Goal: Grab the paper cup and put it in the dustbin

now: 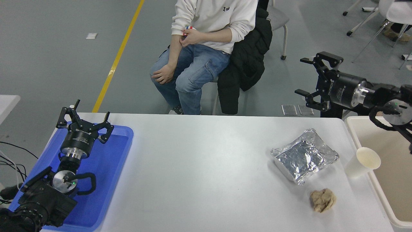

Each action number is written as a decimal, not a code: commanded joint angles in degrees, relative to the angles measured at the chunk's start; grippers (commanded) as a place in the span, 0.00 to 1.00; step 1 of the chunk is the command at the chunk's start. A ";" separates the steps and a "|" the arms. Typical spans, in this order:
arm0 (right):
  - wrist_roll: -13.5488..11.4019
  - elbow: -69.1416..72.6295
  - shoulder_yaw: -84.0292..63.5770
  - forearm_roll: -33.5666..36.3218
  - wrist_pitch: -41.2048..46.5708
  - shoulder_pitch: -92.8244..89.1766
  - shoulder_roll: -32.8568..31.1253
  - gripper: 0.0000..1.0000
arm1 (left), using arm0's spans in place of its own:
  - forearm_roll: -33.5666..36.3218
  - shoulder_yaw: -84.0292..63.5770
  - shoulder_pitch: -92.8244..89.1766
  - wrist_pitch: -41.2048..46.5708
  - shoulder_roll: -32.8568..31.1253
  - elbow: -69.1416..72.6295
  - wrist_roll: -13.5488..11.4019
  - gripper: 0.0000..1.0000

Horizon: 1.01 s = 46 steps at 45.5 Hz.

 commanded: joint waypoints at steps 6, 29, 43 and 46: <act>0.37 9.00 -30.57 -12.14 0.15 22.56 -2.13 1.00 | 0.00 0.03 0.00 0.00 -0.11 0.08 0.05 1.00; 0.20 35.63 -56.05 -31.22 0.41 48.05 4.10 1.00 | 0.00 0.03 0.00 0.00 -0.02 -0.10 0.05 1.00; 0.46 42.94 -64.33 -24.10 3.84 55.97 8.77 1.00 | 0.00 0.03 0.00 0.00 -0.02 -0.10 0.05 1.00; 0.55 43.73 -65.47 -23.75 4.98 56.67 9.21 1.00 | 0.00 0.03 0.00 0.00 -0.11 -0.10 0.05 1.00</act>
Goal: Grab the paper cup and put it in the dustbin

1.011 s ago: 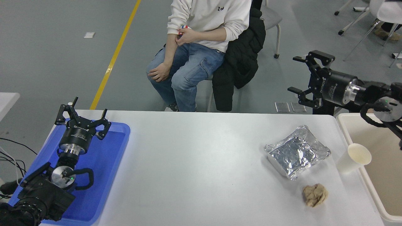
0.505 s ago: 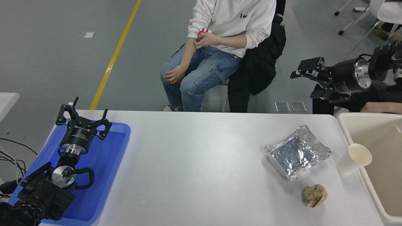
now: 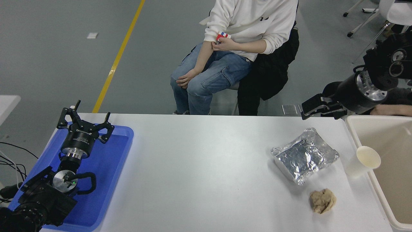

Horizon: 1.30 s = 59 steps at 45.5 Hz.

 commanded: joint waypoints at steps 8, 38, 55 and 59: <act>0.00 9.53 -8.45 6.39 6.05 9.02 2.34 1.00 | 0.00 0.01 0.00 0.00 -0.08 -0.02 0.00 1.00; -0.35 13.23 -15.31 10.44 5.79 15.18 1.99 1.00 | 0.00 0.01 -0.08 0.00 -0.08 -0.02 0.00 1.00; -0.26 12.62 -16.81 5.70 0.08 8.51 0.76 1.00 | 0.00 0.01 -0.08 0.00 -0.08 -0.02 0.00 1.00; -0.26 11.48 -16.02 3.33 -1.24 5.26 -0.99 1.00 | 0.00 0.01 0.00 0.00 0.01 -0.02 0.00 1.00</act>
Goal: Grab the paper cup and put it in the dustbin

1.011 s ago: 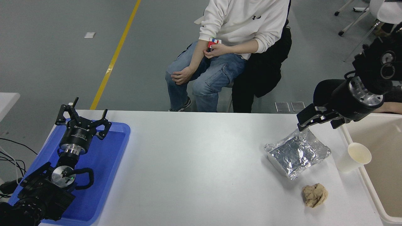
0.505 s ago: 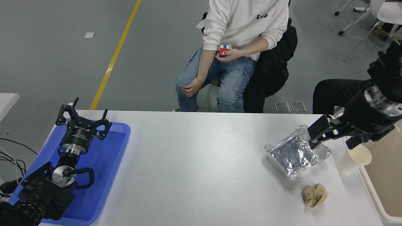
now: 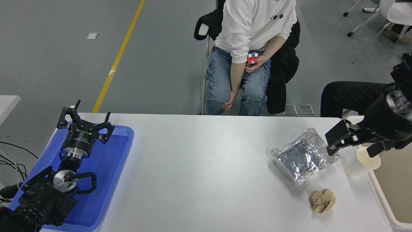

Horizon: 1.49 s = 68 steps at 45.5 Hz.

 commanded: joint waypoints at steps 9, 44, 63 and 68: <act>0.15 -6.26 4.04 -8.87 -6.08 -15.35 -5.76 1.00 | 0.00 0.00 0.08 0.00 -0.01 -0.02 0.00 1.00; -0.02 -35.70 19.43 -28.64 -14.69 -47.52 -5.15 1.00 | 0.00 0.00 0.00 0.00 -0.01 -0.02 0.00 1.00; -0.02 -45.64 19.43 -32.87 -14.96 -49.02 -5.68 1.00 | 0.00 -0.09 0.00 0.00 -0.01 -0.02 0.00 1.00; -0.02 -48.09 19.52 -32.78 -16.45 -51.04 -5.24 1.00 | 0.00 0.00 0.00 0.00 -0.01 -0.02 0.00 1.00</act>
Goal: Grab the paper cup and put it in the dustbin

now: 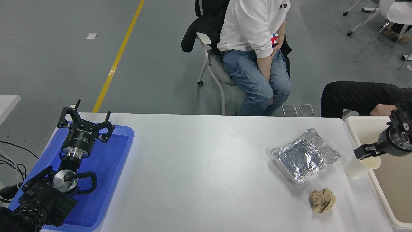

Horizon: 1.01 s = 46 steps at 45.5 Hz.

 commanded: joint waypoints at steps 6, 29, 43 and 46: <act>-0.06 -9.30 1.48 -1.17 -3.66 -6.43 0.93 1.00 | 0.00 0.02 0.00 0.00 0.00 0.00 0.00 1.00; -0.06 -11.15 8.96 -1.34 -3.92 -12.15 0.93 1.00 | 0.00 0.02 0.00 0.00 0.00 0.00 0.00 1.00; -0.15 -12.12 9.92 -1.34 -6.12 -15.14 0.85 0.98 | 0.08 0.02 0.00 0.00 0.00 0.00 0.00 1.00; -0.24 -12.21 10.71 -1.34 -6.29 -15.75 0.85 0.98 | 0.00 0.02 0.00 0.00 0.00 0.00 0.00 1.00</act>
